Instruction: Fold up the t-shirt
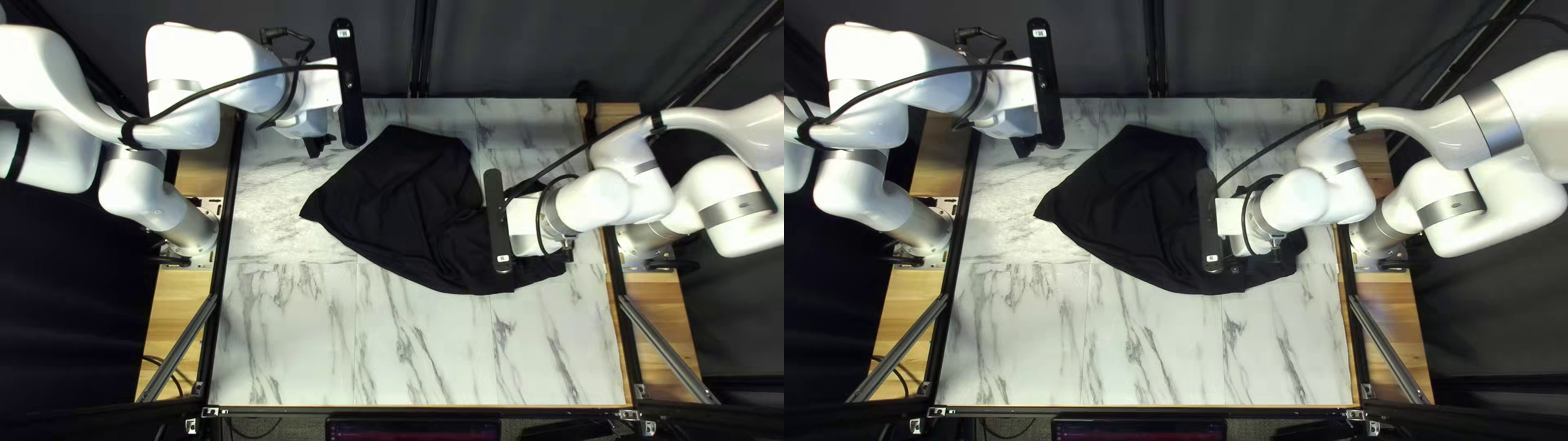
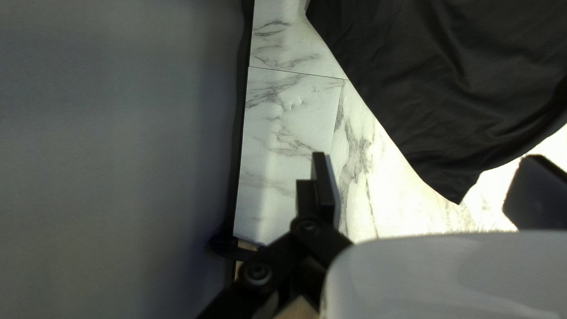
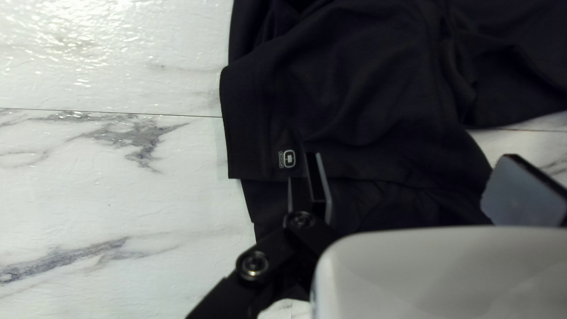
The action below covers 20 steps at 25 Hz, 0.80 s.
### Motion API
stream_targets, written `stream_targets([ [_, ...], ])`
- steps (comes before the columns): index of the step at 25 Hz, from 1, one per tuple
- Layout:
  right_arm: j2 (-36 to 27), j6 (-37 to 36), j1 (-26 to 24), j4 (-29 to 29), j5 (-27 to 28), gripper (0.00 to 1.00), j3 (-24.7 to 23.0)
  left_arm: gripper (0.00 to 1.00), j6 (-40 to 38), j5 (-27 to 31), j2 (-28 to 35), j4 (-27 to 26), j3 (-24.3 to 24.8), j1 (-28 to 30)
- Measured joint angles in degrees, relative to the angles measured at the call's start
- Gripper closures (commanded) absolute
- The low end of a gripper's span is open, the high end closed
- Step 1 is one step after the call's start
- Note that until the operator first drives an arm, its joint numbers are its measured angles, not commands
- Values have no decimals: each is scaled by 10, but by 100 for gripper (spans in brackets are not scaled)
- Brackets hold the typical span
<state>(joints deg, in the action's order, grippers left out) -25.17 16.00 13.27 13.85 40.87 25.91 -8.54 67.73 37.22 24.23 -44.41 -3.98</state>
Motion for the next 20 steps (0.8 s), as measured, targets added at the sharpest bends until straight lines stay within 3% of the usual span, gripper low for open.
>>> stream_targets([
  [15, 142, 11, 14, 15, -186, 0, -46, 0, 0, 0, 0, 0, 0, 0],
  [18, 149, 24, 18, 17, -201, 6, -56, 0, 0, 0, 0, 0, 0, 0],
  [20, 150, 30, 21, 17, -206, 22, -63, 0, 0, 0, 0, 0, 0, 0],
])
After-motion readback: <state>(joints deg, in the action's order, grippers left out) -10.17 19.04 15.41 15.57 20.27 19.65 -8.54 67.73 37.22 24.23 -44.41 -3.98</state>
